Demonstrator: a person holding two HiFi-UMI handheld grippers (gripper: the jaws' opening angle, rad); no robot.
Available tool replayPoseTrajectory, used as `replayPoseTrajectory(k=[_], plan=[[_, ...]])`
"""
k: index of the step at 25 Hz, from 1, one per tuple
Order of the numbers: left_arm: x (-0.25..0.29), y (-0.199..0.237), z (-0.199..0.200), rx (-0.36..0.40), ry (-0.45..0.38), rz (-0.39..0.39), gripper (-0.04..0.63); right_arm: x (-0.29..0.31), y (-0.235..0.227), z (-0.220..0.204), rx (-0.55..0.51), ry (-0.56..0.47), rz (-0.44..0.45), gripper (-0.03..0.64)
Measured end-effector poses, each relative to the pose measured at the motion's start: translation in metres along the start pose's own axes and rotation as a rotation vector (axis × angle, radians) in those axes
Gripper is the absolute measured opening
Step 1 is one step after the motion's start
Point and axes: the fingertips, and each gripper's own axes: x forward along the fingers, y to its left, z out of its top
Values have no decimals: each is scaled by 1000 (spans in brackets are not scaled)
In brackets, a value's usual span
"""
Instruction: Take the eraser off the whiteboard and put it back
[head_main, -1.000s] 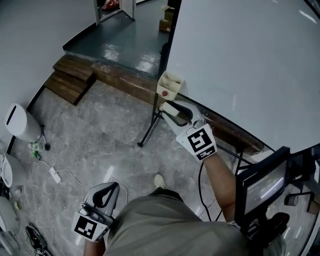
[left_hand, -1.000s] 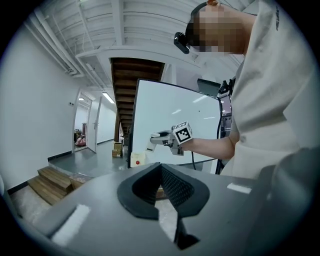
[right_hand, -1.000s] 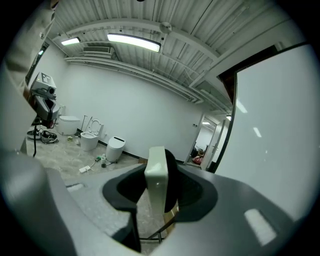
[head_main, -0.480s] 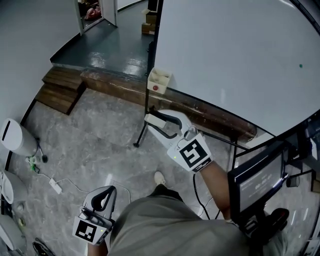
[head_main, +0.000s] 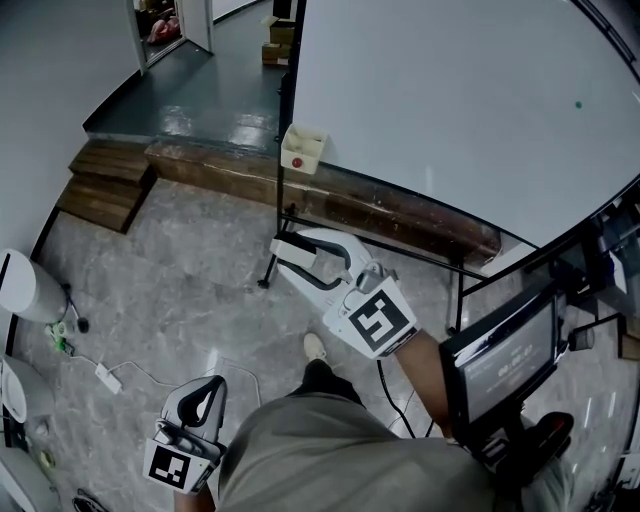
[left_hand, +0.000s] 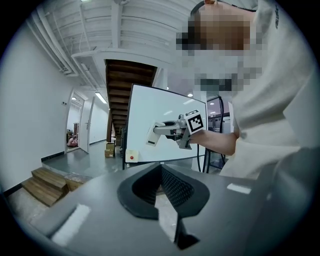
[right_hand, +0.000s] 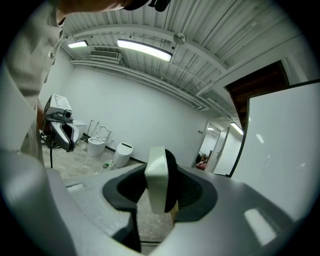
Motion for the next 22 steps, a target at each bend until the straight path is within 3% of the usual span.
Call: replayPoseTrajectory(k=[14,22], plan=[[-7,-1,-10,-7,17,-17,6,-1,13,8,6,-5,6,158],[13,5,4,-12,1,5,6,1,-14,2,4,-8,14,156]])
